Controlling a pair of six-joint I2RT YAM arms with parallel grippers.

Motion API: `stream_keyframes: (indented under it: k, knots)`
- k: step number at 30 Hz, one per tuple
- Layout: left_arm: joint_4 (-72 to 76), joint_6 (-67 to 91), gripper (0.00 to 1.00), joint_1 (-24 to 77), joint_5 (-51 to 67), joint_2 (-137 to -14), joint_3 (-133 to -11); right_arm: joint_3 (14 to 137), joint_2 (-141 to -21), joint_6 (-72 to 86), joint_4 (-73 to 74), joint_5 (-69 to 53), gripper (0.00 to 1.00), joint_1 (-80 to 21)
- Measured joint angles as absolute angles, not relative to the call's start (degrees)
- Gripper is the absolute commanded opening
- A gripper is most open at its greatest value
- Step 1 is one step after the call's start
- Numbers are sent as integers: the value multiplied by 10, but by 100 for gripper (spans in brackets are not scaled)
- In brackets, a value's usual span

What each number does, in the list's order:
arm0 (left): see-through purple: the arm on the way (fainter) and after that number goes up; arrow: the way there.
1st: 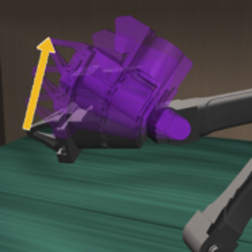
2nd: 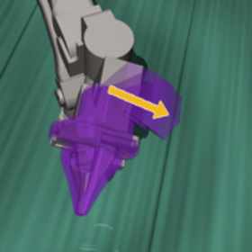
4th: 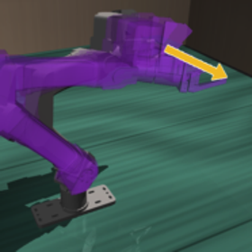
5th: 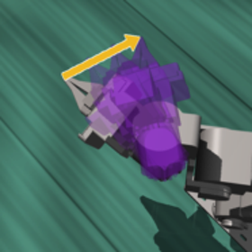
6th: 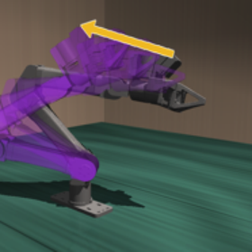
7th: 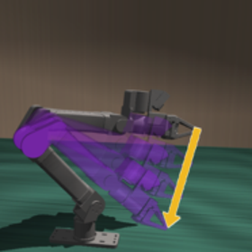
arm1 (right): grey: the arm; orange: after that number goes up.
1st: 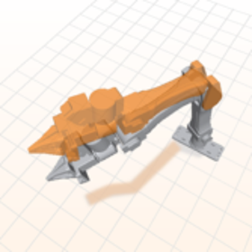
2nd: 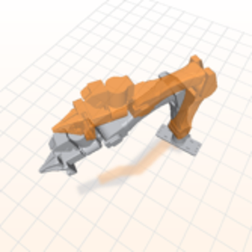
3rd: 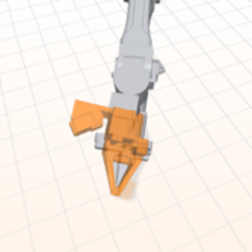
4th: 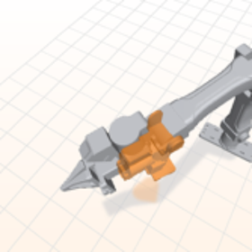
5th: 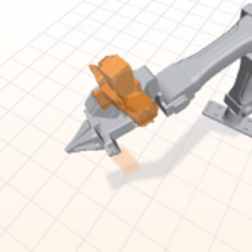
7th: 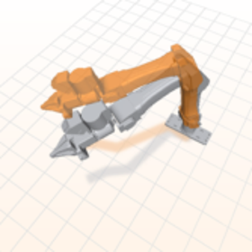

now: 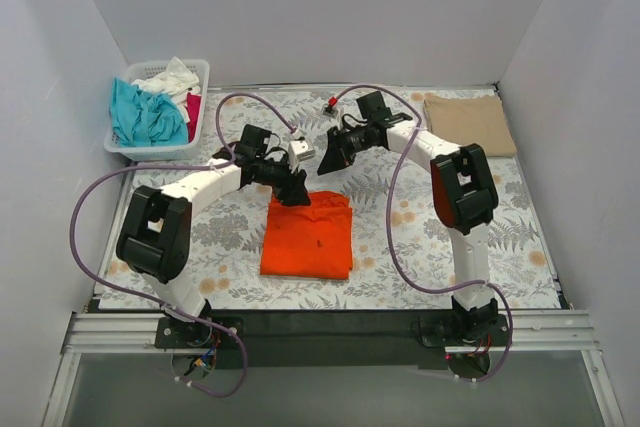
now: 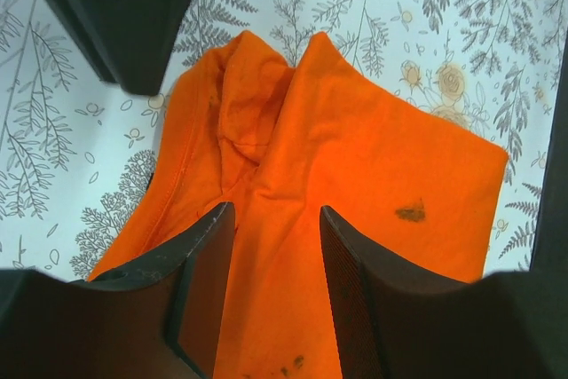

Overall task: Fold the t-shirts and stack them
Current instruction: Fold the tshirt

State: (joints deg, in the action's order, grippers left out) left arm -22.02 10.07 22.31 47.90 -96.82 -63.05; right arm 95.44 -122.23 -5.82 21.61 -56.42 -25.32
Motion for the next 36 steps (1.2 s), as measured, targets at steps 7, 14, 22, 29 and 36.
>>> stream_keyframes:
  k: [7, 14, 22, 29, 36]
  knots:
    - [-227, 70, 41, 227, 467, -1010, -631, 933, -1277, -35, 191, -568, 16, -290]
    - [-210, 56, 41, 242, 451, -1025, -625, 901, -1320, -16, 173, -560, 14, -297]
    - [-188, 49, 29, 258, 427, -1038, -613, 901, -1322, -6, 159, -562, 13, -297]
    - [-183, 37, 0, 261, 428, -1032, -603, 894, -1322, -2, 148, -566, 12, -296]
    - [-199, 30, 0, 261, 429, -978, -603, 891, -1322, -2, 143, -568, 12, -296]
